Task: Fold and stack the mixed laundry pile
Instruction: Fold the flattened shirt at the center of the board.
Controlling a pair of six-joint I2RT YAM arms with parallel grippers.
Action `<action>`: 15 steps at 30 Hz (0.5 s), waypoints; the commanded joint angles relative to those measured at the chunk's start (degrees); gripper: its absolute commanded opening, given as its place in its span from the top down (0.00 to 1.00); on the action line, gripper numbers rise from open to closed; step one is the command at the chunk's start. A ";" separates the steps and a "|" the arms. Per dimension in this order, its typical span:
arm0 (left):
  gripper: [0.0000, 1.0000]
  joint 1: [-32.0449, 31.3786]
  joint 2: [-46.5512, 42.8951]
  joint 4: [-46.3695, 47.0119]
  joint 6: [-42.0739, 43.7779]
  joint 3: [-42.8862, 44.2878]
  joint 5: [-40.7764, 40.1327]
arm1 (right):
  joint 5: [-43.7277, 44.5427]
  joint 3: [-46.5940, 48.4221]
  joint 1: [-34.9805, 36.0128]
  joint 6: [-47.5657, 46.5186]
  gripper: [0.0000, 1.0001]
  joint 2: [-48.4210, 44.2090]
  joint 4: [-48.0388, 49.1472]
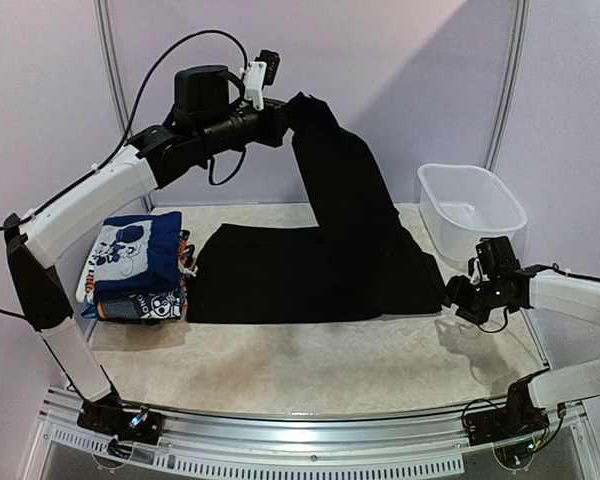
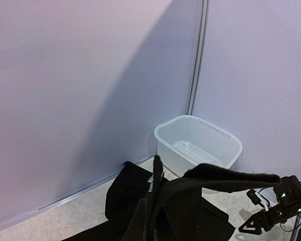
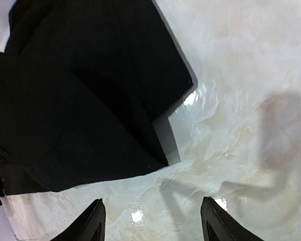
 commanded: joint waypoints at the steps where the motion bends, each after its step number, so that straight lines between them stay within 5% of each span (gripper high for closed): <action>1: 1.00 0.82 -1.59 -0.74 -0.27 0.47 -0.84 | -8.61 -2.00 -1.20 3.79 0.37 4.84 10.37; 15: 1.00 0.82 -2.65 -1.71 -0.42 -1.41 -1.29 | -14.60 -1.31 -6.48 5.03 0.64 18.66 22.42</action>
